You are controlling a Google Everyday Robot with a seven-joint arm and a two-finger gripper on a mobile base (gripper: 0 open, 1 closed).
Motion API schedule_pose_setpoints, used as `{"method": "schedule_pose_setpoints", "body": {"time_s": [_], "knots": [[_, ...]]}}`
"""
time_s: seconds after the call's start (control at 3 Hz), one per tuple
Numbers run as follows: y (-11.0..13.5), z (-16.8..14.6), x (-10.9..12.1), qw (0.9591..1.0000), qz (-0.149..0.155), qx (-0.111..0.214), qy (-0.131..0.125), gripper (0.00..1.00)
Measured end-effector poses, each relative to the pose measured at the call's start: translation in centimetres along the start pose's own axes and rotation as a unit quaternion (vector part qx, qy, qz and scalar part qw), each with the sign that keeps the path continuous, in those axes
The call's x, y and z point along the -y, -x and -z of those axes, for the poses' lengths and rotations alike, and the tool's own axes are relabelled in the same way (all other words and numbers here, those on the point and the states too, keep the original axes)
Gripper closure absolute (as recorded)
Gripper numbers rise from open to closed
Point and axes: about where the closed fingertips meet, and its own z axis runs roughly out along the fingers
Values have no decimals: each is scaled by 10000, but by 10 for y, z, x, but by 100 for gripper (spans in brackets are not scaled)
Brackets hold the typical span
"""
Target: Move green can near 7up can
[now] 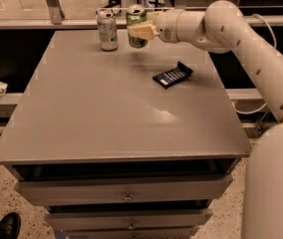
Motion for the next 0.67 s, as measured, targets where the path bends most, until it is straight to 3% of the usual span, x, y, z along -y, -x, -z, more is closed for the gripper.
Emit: {"method": "schedule_pose_setpoints", "body": {"time_s": [0.33, 0.67], "knots": [[-12, -27, 10, 9993, -335, 48, 129, 100], [-20, -44, 14, 9975, -654, 143, 228, 89]]}}
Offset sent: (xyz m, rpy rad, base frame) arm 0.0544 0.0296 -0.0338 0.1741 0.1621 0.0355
